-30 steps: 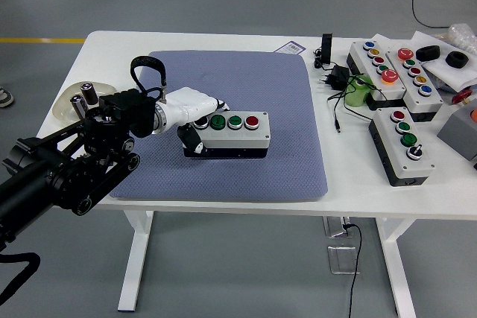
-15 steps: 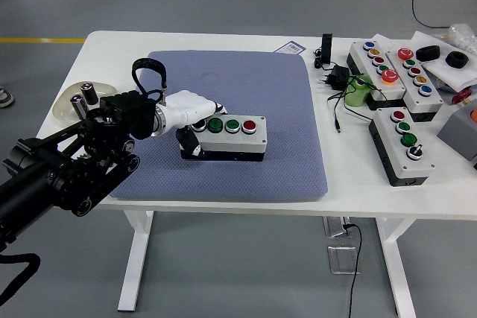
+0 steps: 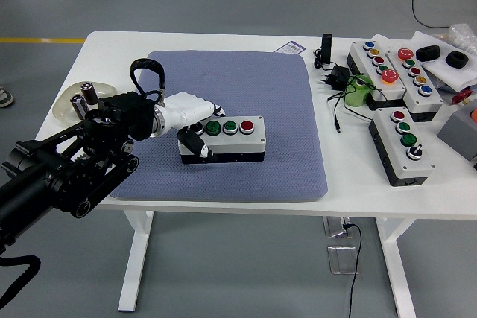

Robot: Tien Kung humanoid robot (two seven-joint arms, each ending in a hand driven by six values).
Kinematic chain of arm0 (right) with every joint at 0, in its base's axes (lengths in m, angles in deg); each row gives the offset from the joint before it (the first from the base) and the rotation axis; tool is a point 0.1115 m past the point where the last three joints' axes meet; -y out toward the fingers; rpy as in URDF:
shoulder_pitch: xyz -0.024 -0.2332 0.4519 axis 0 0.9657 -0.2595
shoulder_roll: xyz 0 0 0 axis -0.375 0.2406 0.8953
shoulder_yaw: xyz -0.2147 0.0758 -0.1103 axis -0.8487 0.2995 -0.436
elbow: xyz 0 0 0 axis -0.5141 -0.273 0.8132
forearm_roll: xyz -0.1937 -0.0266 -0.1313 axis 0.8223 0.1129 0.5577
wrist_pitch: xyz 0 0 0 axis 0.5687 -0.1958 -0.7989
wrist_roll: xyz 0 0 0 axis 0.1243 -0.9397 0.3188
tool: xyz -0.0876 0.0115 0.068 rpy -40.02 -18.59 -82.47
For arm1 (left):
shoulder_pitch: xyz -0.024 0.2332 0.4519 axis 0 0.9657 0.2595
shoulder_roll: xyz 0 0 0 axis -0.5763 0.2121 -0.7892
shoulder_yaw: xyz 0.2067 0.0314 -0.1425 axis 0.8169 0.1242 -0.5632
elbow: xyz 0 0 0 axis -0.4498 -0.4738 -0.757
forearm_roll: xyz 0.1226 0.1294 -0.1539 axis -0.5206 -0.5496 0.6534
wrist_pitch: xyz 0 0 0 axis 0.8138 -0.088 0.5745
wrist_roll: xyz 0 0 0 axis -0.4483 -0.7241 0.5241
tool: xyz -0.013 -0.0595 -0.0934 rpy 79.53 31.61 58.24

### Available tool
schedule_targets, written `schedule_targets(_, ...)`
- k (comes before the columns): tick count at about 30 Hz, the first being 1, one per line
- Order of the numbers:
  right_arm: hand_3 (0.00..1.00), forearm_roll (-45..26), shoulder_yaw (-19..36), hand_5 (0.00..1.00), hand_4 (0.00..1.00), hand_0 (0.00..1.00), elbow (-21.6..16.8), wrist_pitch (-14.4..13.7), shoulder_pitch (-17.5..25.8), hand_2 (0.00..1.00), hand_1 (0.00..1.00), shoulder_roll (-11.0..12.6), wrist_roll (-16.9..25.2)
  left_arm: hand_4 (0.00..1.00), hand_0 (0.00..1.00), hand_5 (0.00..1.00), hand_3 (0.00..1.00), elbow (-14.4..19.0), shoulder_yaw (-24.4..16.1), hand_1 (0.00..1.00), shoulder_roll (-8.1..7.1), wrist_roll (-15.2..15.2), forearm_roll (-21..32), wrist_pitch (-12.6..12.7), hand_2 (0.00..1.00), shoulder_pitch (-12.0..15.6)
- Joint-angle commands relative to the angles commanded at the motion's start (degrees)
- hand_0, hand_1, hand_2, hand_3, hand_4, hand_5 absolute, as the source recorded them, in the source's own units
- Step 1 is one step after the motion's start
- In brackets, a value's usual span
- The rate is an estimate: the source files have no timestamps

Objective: Pick up the button,place it on the desk,press the button,press the button

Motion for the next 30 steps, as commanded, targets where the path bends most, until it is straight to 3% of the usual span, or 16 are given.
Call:
schedule_targets(10, 0.644, -0.1, -0.2, 0.270, 0.264, 0.651, 0.0, 0.0, 0.1, 0.603, 0.568, 0.0, -0.1, 0.998, 0.784, 0.530, 0.912, 2.9, -6.9, 0.882, -0.68, -0.1, -0.9, -1.4, 0.929, 1.1)
schedule_targets(16, 0.644, -0.3, -0.3, 0.270, 0.264, 0.651, 0.0, 0.0, 0.0, 0.603, 0.568, 0.0, 0.0, 0.998, 0.793, 0.535, 0.916, 8.6, -13.4, 0.886, -1.16, -0.9, -3.0, -3.6, 0.933, 3.2)
schedule_targets(17, 0.644, -0.3, -0.3, 0.270, 0.264, 0.651, 0.0, 0.0, 0.0, 0.603, 0.568, 0.0, 0.0, 0.949, 0.349, 0.269, 0.919, 9.5, -14.3, 0.536, -1.20, -1.0, -3.1, -4.1, 0.613, 3.5)
schedule_targets(22, 0.644, -0.2, -0.2, 0.270, 0.264, 0.651, 0.0, 0.0, -0.1, 0.603, 0.568, 0.0, 0.1, 0.949, 0.349, 0.269, 0.919, 15.1, -17.8, 0.536, -1.53, -3.0, -4.0, -7.4, 0.613, 5.0)
schedule_targets(23, 0.644, -0.1, -0.1, 0.271, 0.264, 0.651, 0.0, 0.0, -0.2, 0.603, 0.568, 0.0, 0.1, 0.722, 0.122, 0.002, 0.915, 16.2, -18.1, 0.174, -1.63, -3.7, -4.2, -8.0, 0.205, 5.3)
schedule_targets(28, 0.644, 0.0, 0.1, 0.271, 0.264, 0.651, 0.0, 0.1, -0.2, 0.603, 0.568, 0.0, 0.2, 0.722, 0.122, 0.002, 0.915, 21.6, -17.2, 0.174, -2.11, -7.2, -3.7, -13.2, 0.205, 6.4)
schedule_targets(29, 0.644, 0.0, 0.1, 0.271, 0.264, 0.651, 0.0, 0.1, -0.2, 0.603, 0.568, 0.0, 0.2, 0.649, 0.045, 0.002, 0.915, 22.0, -17.0, 0.085, -2.14, -7.4, -3.7, -14.0, 0.120, 6.4)
schedule_targets(30, 0.644, -0.1, 0.0, 0.271, 0.264, 0.651, 0.0, 0.1, -0.3, 0.603, 0.568, 0.0, 0.2, 0.649, 0.045, 0.002, 0.915, 22.7, -16.2, 0.085, -2.15, -7.9, -3.4, -15.2, 0.120, 6.5)
